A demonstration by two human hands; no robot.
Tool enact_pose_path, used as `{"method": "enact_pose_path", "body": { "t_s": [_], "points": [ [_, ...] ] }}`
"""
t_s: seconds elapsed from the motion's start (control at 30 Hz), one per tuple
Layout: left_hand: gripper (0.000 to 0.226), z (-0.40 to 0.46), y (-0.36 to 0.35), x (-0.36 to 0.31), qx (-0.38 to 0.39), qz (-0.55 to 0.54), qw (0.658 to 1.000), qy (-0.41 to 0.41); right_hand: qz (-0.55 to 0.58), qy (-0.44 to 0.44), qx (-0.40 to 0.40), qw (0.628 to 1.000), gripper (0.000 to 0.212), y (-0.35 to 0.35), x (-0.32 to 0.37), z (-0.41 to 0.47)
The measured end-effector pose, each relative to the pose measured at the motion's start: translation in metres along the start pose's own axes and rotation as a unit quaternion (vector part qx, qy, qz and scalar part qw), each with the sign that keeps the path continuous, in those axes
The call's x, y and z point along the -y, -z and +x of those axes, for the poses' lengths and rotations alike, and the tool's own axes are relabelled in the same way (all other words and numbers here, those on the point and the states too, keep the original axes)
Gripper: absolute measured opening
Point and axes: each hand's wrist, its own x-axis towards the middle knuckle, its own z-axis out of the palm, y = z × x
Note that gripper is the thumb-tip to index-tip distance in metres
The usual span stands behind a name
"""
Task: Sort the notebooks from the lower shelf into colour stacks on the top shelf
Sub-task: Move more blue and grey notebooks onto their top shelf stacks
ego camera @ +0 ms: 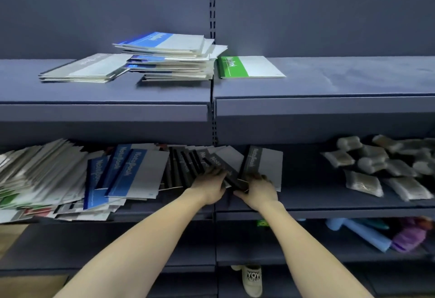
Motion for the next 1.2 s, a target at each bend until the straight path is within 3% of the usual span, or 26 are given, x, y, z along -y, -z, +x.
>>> {"method": "enact_pose_path", "body": {
  "t_s": [0.3, 0.6, 0.83, 1.1, 1.2],
  "points": [
    [0.058, 0.006, -0.023, -0.018, -0.028, 0.013, 1.0, 0.007, 0.027, 0.028, -0.073, 0.997, 0.044, -0.007, 0.006, -0.011],
    [0.039, -0.004, -0.022, -0.019, -0.029, 0.004, 1.0, 0.01, 0.091, 0.045, -0.062, 0.993, 0.035, -0.015, -0.01, -0.024],
    [0.046, -0.023, -0.03, -0.003, -0.048, -0.023, 0.998, -0.021, 0.058, 0.026, -0.03, 0.998, 0.066, -0.011, 0.006, -0.027],
    [0.06, -0.056, -0.028, 0.03, -0.051, -0.006, 0.998, -0.044, 0.056, 0.023, -0.03, 0.998, 0.055, -0.017, 0.041, -0.034],
    [0.074, -0.07, -0.025, 0.046, -0.048, 0.058, 0.995, -0.062, 0.066, 0.024, -0.023, 0.997, 0.065, -0.02, 0.058, -0.04]
  ]
}}
